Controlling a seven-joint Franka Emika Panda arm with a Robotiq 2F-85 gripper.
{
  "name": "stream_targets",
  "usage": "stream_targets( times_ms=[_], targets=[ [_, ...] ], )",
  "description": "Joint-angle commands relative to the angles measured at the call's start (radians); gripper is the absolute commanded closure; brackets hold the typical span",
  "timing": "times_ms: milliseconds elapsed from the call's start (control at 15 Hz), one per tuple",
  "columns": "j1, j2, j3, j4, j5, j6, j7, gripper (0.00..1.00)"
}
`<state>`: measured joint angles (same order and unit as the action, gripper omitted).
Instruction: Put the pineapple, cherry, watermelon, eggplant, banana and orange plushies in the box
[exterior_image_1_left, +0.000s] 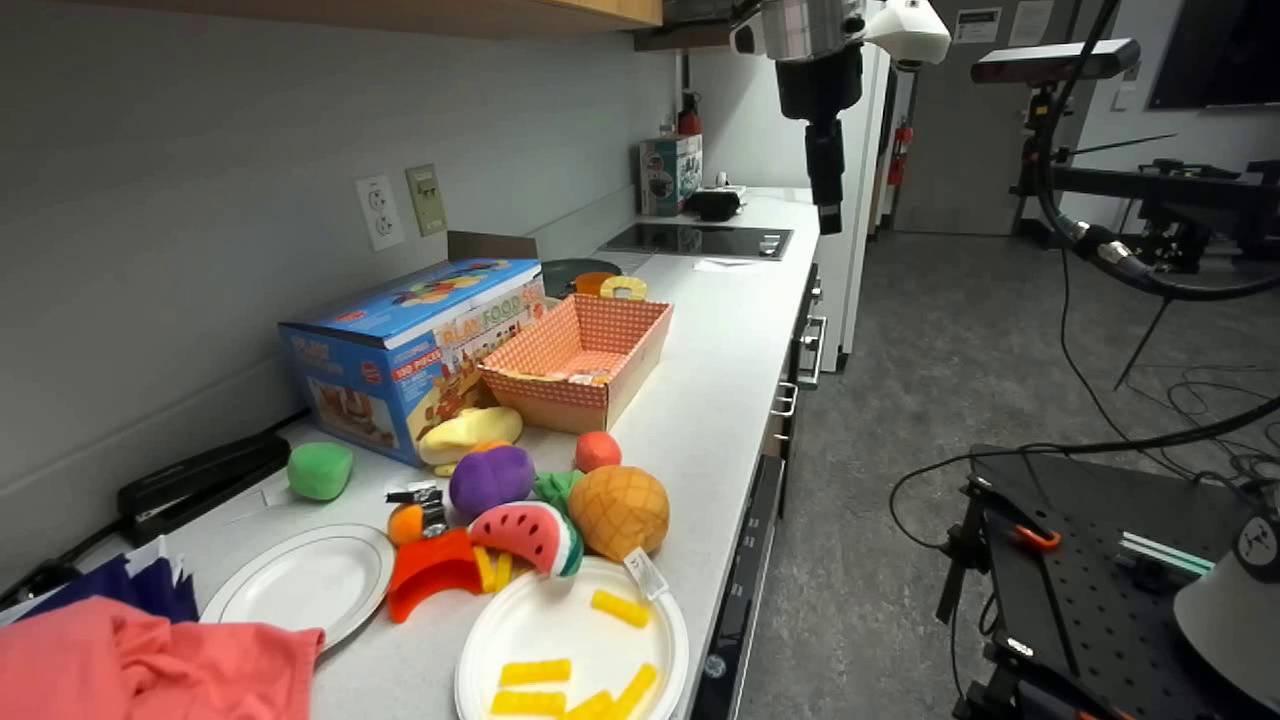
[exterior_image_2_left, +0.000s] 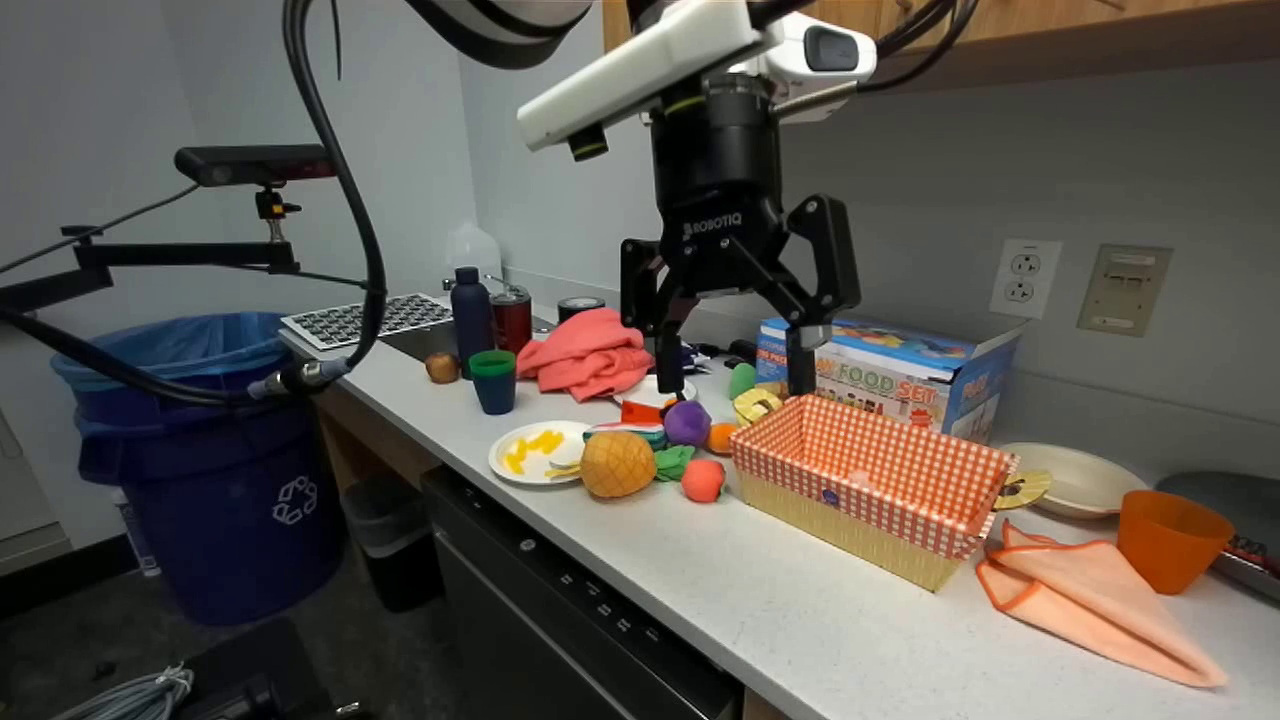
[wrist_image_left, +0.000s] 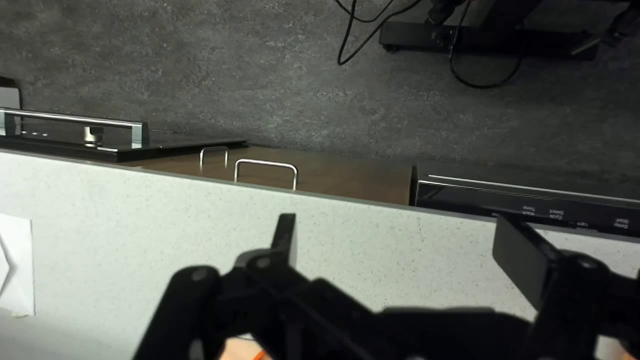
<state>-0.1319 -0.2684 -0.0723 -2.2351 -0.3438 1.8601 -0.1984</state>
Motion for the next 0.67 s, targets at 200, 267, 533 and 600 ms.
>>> stream_targets(
  times_ms=[200, 267, 533, 600],
  targets=[
    [0.014, 0.000, -0.013, 0.002, -0.003, -0.003, 0.003, 0.00],
    [0.014, 0.000, -0.013, 0.002, -0.003, -0.003, 0.003, 0.00],
    [0.020, -0.002, -0.006, 0.003, 0.004, 0.003, 0.020, 0.00],
    [0.027, -0.003, 0.000, 0.003, 0.013, 0.011, 0.028, 0.00]
  ],
)
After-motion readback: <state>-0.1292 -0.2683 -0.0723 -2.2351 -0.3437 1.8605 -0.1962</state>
